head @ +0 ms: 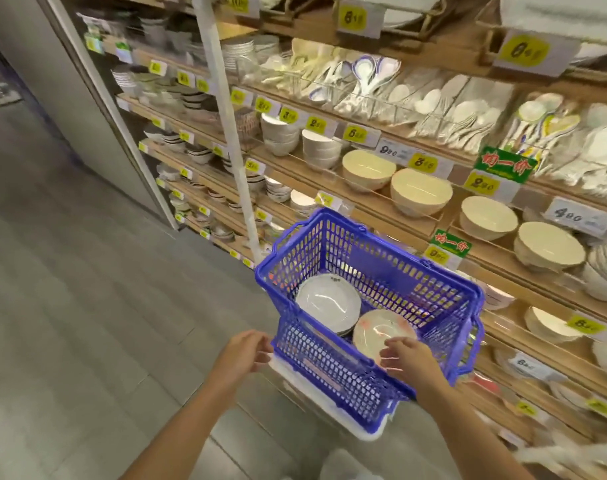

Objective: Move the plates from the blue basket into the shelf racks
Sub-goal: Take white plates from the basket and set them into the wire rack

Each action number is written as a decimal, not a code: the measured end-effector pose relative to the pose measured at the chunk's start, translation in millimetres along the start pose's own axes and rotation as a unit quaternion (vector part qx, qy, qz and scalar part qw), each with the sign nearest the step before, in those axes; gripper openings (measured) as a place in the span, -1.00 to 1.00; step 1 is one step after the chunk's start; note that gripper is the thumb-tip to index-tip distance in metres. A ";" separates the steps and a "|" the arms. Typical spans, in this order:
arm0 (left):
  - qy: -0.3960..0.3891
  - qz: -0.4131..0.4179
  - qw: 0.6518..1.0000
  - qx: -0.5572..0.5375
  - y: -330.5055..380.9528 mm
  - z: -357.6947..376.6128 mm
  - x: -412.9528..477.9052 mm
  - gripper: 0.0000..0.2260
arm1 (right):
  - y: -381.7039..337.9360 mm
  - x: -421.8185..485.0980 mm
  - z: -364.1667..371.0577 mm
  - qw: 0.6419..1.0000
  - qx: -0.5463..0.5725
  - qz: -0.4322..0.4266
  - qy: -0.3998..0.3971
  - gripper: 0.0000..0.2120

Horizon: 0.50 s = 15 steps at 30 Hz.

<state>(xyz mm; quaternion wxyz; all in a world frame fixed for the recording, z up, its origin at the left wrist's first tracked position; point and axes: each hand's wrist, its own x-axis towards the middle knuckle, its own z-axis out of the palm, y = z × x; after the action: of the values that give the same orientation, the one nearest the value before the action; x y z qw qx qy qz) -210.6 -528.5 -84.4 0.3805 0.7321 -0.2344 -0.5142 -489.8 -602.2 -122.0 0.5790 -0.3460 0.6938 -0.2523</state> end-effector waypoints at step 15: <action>-0.071 0.033 0.990 0.113 94.8 5.6 146.4 -0.77 | -33.2 130.6 63.5 0.991 0.051 0.113 0.042 -0.68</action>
<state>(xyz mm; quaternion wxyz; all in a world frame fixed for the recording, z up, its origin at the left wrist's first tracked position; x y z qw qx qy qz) -158.3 -694.7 -93.9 0.2942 0.7239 -0.3417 -0.5222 -433.3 -720.9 -192.0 0.5909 -0.2251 0.7383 -0.2345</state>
